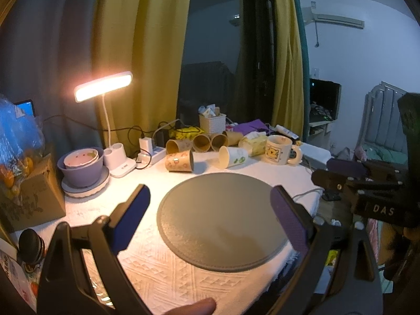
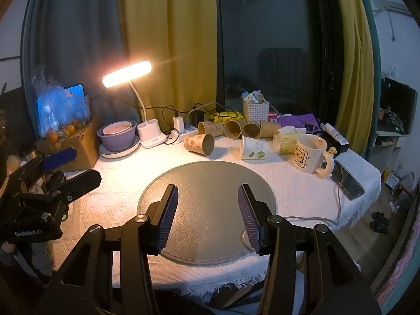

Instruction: Flip cup upright

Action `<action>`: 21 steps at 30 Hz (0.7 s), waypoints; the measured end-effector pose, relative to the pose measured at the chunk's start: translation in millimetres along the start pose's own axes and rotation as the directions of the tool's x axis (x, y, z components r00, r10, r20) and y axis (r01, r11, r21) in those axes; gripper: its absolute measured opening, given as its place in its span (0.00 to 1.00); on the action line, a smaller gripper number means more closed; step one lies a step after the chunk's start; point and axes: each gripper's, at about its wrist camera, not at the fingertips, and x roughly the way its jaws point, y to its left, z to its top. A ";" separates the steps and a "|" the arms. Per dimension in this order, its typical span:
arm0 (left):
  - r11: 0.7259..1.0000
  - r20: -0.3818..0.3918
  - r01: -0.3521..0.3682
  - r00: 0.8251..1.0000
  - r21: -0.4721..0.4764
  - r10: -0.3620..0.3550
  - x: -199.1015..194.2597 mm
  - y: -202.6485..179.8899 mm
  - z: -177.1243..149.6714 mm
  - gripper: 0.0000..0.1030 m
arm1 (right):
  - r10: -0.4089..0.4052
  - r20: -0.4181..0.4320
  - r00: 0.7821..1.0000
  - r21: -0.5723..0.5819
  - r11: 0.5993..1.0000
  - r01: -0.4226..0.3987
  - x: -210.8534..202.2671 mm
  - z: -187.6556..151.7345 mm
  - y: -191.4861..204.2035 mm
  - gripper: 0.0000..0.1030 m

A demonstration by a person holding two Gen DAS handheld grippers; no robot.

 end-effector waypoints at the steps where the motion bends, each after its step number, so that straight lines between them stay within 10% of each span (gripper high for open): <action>1: 1.000 0.001 0.000 1.000 0.001 0.000 -0.1 -0.2 0.6 0.91 | 0.000 0.000 1.000 0.000 1.000 0.000 -0.1 0.7 -0.1 0.49; 21: 0.999 0.024 0.009 1.000 -0.031 -0.009 -6.0 5.6 2.3 0.91 | -0.001 0.005 1.000 -0.001 1.000 0.001 -0.5 1.1 1.4 0.49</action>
